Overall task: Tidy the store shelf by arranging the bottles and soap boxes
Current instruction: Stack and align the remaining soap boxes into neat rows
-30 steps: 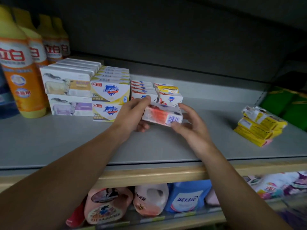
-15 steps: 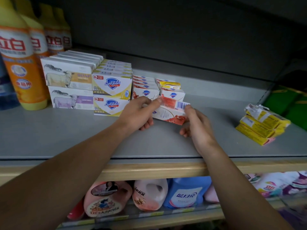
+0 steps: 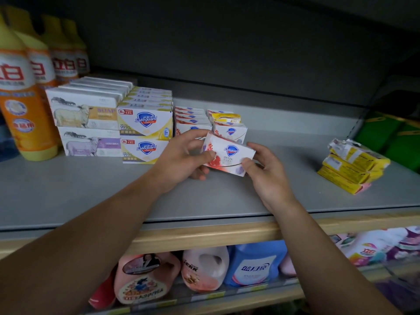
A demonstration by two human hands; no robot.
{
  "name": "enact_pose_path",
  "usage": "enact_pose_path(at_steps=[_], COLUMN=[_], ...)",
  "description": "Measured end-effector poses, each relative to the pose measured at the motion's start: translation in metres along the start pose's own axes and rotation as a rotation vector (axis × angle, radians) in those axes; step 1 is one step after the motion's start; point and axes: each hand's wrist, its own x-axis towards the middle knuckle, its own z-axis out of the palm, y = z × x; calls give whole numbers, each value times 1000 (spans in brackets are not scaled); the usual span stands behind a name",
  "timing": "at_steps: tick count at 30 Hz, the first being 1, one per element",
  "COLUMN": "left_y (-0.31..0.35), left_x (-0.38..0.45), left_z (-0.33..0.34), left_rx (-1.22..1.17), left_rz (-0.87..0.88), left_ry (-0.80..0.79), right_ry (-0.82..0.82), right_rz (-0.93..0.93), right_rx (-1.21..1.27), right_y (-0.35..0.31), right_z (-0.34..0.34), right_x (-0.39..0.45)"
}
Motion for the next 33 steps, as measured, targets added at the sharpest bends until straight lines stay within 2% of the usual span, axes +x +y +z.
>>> enact_pose_path(at_steps=[5,10,14,17,20,22,27,33], left_y=[5,2,-5,-7,-6,-3,11,40], left_x=[-5,-4,1,-1,-3,-1,10,51], left_z=[6,5,2,1,7,13,17,3], left_rx=[91,114,416,546,878,1079,1265,1463], left_rz=[210,233,221,224,334,424,335,235], left_ry=[10,30,163,179,212,178,66,41], right_ry=[-8,-3,35,-46,-120,-131,-92,-60], right_rz=[-27,-33,-41,-50,-66,-50,50,-50], right_rx=[-98,-67,-24,-60,-119,-129,-111,-491], right_y=[0,-2,-2,-2,-2,-2,-1,7], right_z=[2,2,1,3,6,7,-4,-15], right_x=[0,0,-1,-2,-1,1,23,84])
